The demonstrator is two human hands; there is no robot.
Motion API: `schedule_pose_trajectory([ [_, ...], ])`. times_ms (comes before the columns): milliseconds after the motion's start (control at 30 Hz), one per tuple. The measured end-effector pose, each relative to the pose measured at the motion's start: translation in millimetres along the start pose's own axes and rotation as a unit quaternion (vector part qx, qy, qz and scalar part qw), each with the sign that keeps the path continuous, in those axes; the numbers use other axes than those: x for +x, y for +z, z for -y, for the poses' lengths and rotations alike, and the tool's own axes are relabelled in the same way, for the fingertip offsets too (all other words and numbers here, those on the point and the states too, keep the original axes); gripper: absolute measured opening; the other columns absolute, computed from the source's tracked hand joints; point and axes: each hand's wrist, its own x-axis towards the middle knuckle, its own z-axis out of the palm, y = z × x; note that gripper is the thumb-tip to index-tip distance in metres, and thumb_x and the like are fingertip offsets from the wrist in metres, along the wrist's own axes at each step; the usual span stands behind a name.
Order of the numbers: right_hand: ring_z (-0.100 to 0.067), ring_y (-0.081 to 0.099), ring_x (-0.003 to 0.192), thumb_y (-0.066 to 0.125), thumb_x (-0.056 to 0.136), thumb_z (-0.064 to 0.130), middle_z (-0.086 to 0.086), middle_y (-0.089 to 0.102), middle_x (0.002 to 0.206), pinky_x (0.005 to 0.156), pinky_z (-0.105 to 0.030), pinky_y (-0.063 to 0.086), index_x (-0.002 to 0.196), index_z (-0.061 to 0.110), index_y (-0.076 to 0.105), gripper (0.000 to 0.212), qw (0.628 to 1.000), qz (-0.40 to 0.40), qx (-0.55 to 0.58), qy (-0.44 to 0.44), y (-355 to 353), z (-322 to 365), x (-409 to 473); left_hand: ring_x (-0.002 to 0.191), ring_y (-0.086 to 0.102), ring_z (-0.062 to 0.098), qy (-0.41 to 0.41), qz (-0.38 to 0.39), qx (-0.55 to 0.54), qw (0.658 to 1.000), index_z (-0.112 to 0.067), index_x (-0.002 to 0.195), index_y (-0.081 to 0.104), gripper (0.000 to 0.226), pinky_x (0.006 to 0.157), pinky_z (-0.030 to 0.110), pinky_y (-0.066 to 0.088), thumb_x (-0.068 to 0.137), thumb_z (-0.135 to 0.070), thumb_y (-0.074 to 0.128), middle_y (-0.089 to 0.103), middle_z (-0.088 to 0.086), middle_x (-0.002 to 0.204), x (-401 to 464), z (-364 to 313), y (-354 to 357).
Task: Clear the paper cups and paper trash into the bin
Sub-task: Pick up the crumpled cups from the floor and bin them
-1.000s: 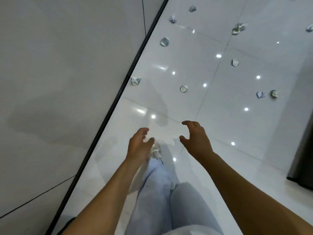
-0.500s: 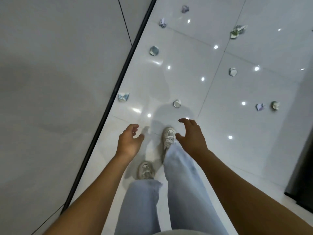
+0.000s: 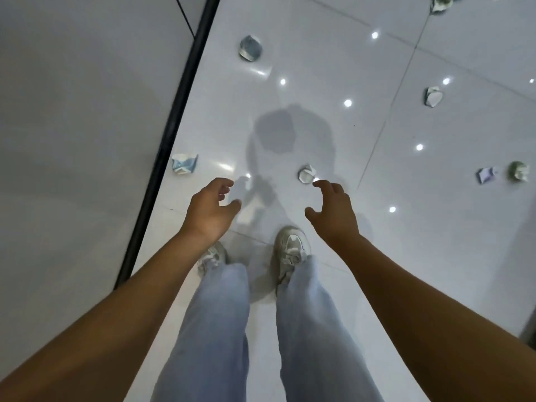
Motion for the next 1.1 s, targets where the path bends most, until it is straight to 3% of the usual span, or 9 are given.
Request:
schedule_pose_trajectory([
  [300, -0.032, 0.040, 0.123, 0.067, 0.082, 0.015, -0.009, 0.038, 0.142, 0.082, -0.034, 0.041, 0.138, 0.017, 0.043, 0.060, 0.998, -0.051, -0.017, 0.019, 114, -71, 149, 0.111, 0.056, 0.016, 0.018, 0.021, 0.030, 0.999, -0.018, 0.122, 0.056, 0.037, 0.097, 0.030, 0.044, 0.086, -0.018, 0.066, 0.059, -0.001, 0.121, 159, 88, 47],
  [467, -0.032, 0.027, 0.134, 0.073, 0.078, 0.017, -0.007, 0.024, 0.151, 0.086, -0.040, 0.046, 0.138, 0.023, 0.041, 0.068, 0.998, -0.044, -0.040, 0.025, 166, -94, 207, 0.108, 0.056, 0.012, 0.031, 0.028, 0.018, 0.999, -0.020, 0.121, 0.056, 0.036, 0.087, 0.024, 0.042, 0.087, -0.021, 0.066, 0.059, -0.004, 0.118, 227, 111, 73],
  [533, -0.032, 0.028, 0.132, 0.071, 0.079, 0.015, -0.006, 0.029, 0.149, 0.086, -0.042, 0.049, 0.136, 0.022, 0.044, 0.063, 0.996, -0.061, -0.057, 0.022, 180, -105, 218, 0.105, 0.055, 0.011, 0.039, 0.032, 0.023, 0.998, -0.021, 0.121, 0.056, 0.035, 0.082, 0.022, 0.040, 0.088, -0.021, 0.065, 0.058, -0.004, 0.117, 248, 114, 81],
  [700, -0.027, 0.039, 0.121, 0.067, 0.082, 0.009, -0.004, 0.044, 0.134, 0.080, -0.029, 0.045, 0.124, 0.014, 0.054, 0.045, 0.991, -0.109, -0.072, -0.005, 194, -127, 216, 0.105, 0.057, 0.011, 0.058, 0.048, 0.008, 0.997, -0.021, 0.120, 0.057, 0.034, 0.083, 0.024, 0.042, 0.087, -0.023, 0.065, 0.059, -0.004, 0.118, 278, 113, 99],
  [800, -0.026, 0.043, 0.119, 0.070, 0.080, 0.012, -0.004, 0.047, 0.133, 0.085, -0.023, 0.039, 0.129, 0.014, 0.053, 0.052, 0.990, -0.114, -0.023, -0.077, 190, -107, 215, 0.103, 0.059, 0.011, 0.042, 0.085, -0.044, 0.995, -0.022, 0.119, 0.059, 0.034, 0.074, 0.020, 0.046, 0.086, -0.023, 0.067, 0.061, -0.003, 0.116, 281, 105, 108],
  [933, -0.018, 0.039, 0.128, 0.073, 0.082, 0.022, 0.000, 0.043, 0.143, 0.102, -0.030, 0.040, 0.145, 0.020, 0.033, 0.074, 0.976, -0.063, 0.021, -0.208, 181, -37, 218, 0.106, 0.062, 0.015, 0.024, 0.159, -0.119, 0.980, -0.025, 0.117, 0.060, 0.039, 0.096, 0.033, 0.050, 0.081, -0.026, 0.073, 0.064, 0.001, 0.116, 281, 95, 105],
  [1100, -0.019, 0.040, 0.126, 0.071, 0.084, 0.021, -0.002, 0.045, 0.143, 0.093, -0.023, 0.039, 0.151, 0.017, 0.021, 0.084, 0.950, -0.050, -0.002, -0.309, 177, 25, 228, 0.101, 0.068, 0.018, 0.034, 0.181, -0.242, 0.953, -0.017, 0.128, 0.053, 0.044, 0.097, 0.035, 0.051, 0.087, -0.023, 0.067, 0.068, 0.006, 0.114, 282, 94, 74],
])
